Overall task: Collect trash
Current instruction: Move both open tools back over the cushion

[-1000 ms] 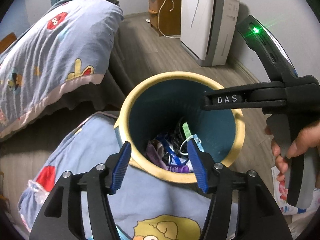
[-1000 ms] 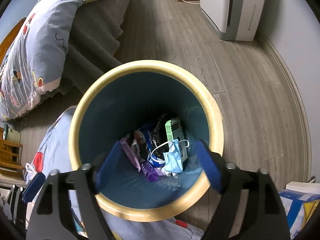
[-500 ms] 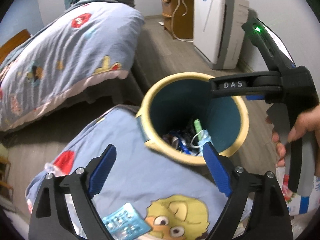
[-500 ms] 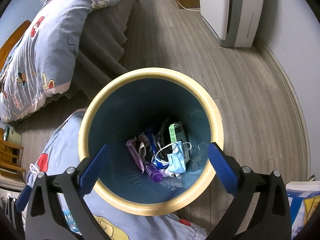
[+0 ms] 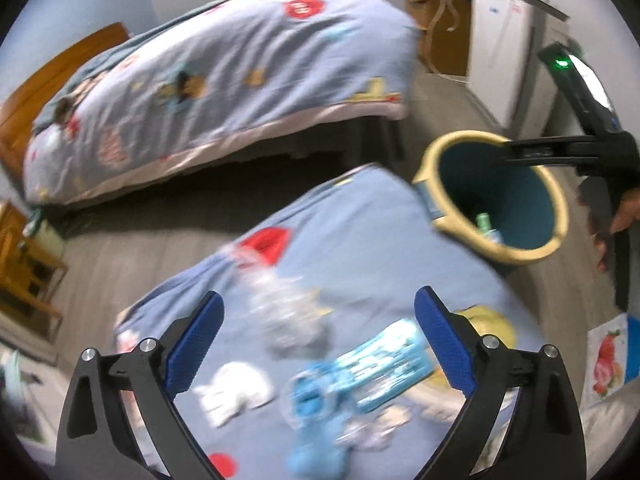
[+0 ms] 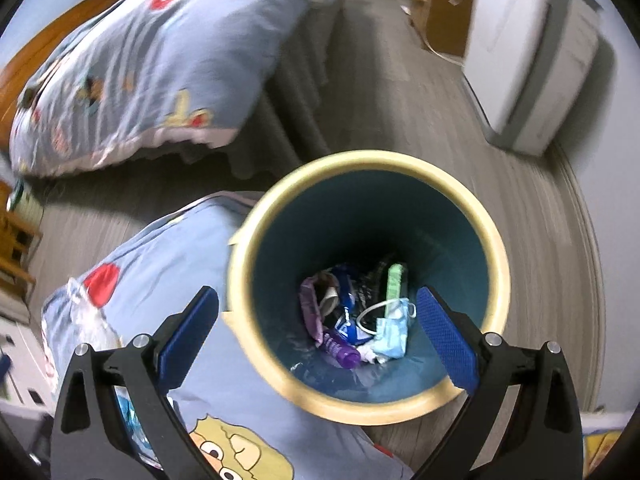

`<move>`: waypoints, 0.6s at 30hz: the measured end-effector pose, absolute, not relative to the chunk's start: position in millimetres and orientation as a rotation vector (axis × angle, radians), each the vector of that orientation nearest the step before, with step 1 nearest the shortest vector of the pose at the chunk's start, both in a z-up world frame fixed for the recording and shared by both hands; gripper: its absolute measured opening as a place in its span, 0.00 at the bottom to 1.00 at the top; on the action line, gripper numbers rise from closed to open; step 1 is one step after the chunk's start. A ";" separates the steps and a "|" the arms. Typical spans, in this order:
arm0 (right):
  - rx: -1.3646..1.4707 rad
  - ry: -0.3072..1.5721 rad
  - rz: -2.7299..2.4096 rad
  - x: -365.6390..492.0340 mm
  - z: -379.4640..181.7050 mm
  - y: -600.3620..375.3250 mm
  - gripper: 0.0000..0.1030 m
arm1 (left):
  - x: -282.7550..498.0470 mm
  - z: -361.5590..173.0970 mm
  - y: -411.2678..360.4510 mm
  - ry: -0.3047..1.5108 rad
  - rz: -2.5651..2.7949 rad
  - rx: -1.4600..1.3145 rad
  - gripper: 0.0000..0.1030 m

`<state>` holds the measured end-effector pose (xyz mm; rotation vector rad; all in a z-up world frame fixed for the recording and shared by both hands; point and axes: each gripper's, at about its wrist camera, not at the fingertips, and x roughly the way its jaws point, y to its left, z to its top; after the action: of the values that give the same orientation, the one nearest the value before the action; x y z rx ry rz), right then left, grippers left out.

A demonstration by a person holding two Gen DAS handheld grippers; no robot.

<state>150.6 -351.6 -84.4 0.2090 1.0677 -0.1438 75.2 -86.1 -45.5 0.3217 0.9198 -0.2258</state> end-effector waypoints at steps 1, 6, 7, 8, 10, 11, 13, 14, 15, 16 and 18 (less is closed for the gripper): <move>0.189 1.062 -0.139 150.9 -82.9 -346.1 0.94 | 74.8 -45.0 -75.1 0.925 -0.202 0.323 0.92; 0.103 1.042 -0.081 153.9 -74.9 -307.3 0.94 | 74.2 -49.1 -19.6 0.958 -0.101 0.267 0.93; 0.093 1.040 -0.075 153.9 -74.0 -301.9 0.94 | 73.7 -50.5 -11.6 0.962 -0.090 0.253 0.93; 0.079 1.038 -0.066 154.1 -73.1 -294.0 0.94 | 73.8 -53.6 -1.7 0.968 -0.076 0.235 0.93; 0.054 1.035 -0.047 154.3 -72.0 -279.9 0.94 | 74.1 -59.6 10.5 0.979 -0.060 0.215 0.93; 0.046 1.035 -0.041 154.2 -71.3 -275.3 0.94 | 75.1 -63.6 16.9 0.989 -0.050 0.202 0.93; 0.030 1.039 -0.021 153.4 -72.1 -263.7 0.94 | 77.3 -71.2 28.0 1.008 -0.039 0.170 0.93; 0.022 1.044 0.001 153.3 -73.6 -254.4 0.94 | 78.6 -75.1 34.1 1.016 -0.036 0.154 0.93; 0.018 1.048 0.017 153.3 -75.1 -247.1 0.94 | 79.3 -77.7 37.8 1.018 -0.034 0.150 0.93; 0.016 1.051 0.028 152.7 -76.4 -241.9 0.94 | 80.3 -81.1 41.5 1.019 -0.030 0.155 0.93; 0.012 1.063 0.067 152.1 -81.8 -225.2 0.94 | 84.0 -91.1 47.8 1.034 -0.011 0.182 0.93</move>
<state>152.1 -225.2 -81.8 0.0117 1.0634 0.0668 84.0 47.8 -91.1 0.1817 1.0342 -0.0106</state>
